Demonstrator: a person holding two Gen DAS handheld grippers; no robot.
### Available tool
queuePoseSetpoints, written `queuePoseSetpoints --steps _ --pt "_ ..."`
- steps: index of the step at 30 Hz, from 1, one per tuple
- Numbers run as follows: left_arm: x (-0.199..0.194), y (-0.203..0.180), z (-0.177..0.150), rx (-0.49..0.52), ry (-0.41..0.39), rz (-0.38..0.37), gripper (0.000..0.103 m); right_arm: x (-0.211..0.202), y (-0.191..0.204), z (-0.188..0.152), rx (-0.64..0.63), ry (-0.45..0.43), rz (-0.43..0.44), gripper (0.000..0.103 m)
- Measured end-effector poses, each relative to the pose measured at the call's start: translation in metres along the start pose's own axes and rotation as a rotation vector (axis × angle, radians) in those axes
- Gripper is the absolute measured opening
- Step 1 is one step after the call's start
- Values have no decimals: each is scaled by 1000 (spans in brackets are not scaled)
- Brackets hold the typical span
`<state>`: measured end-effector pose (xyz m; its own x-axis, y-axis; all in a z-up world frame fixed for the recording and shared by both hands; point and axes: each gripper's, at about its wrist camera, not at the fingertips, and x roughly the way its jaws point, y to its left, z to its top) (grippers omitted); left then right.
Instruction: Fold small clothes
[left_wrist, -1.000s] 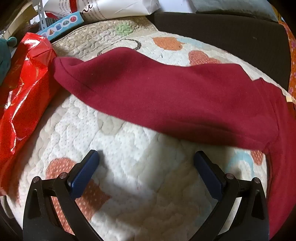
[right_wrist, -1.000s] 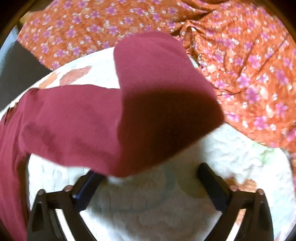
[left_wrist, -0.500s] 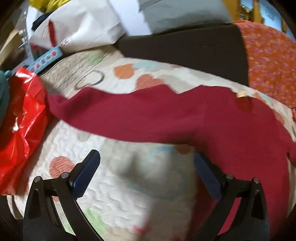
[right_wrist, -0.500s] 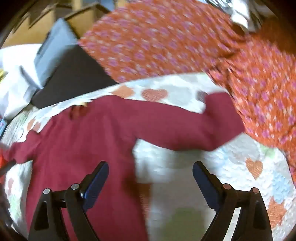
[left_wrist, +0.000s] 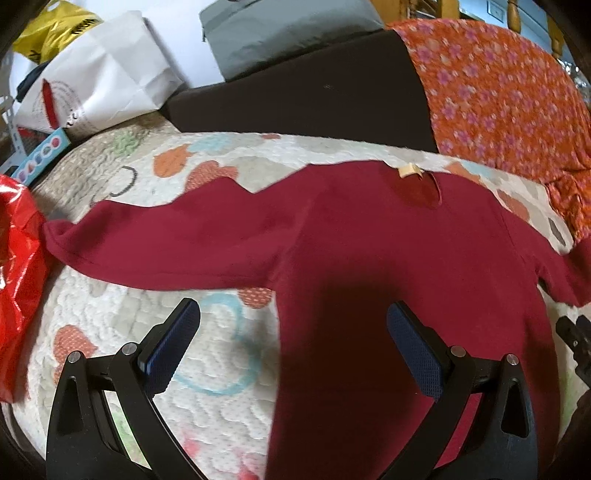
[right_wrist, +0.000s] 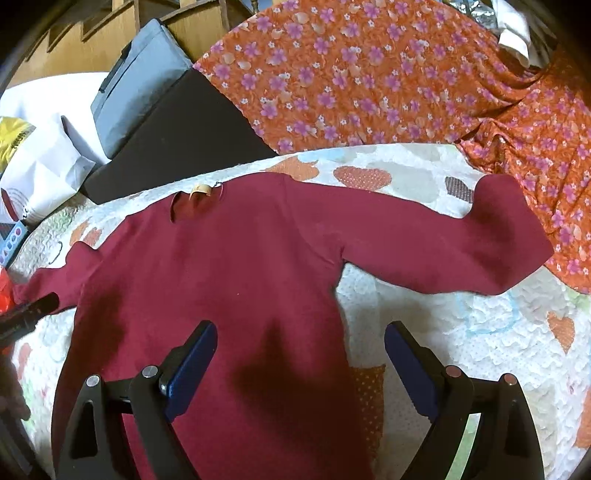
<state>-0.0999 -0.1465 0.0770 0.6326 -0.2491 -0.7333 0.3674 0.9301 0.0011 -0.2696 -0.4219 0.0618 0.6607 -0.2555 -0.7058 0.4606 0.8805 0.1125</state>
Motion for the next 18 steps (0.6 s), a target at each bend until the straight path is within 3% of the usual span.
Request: queuePoseSetpoints --steps 18 --pt "8 -10 -8 9 44 -21 102 1 6 -4 -76 9 -21 91"
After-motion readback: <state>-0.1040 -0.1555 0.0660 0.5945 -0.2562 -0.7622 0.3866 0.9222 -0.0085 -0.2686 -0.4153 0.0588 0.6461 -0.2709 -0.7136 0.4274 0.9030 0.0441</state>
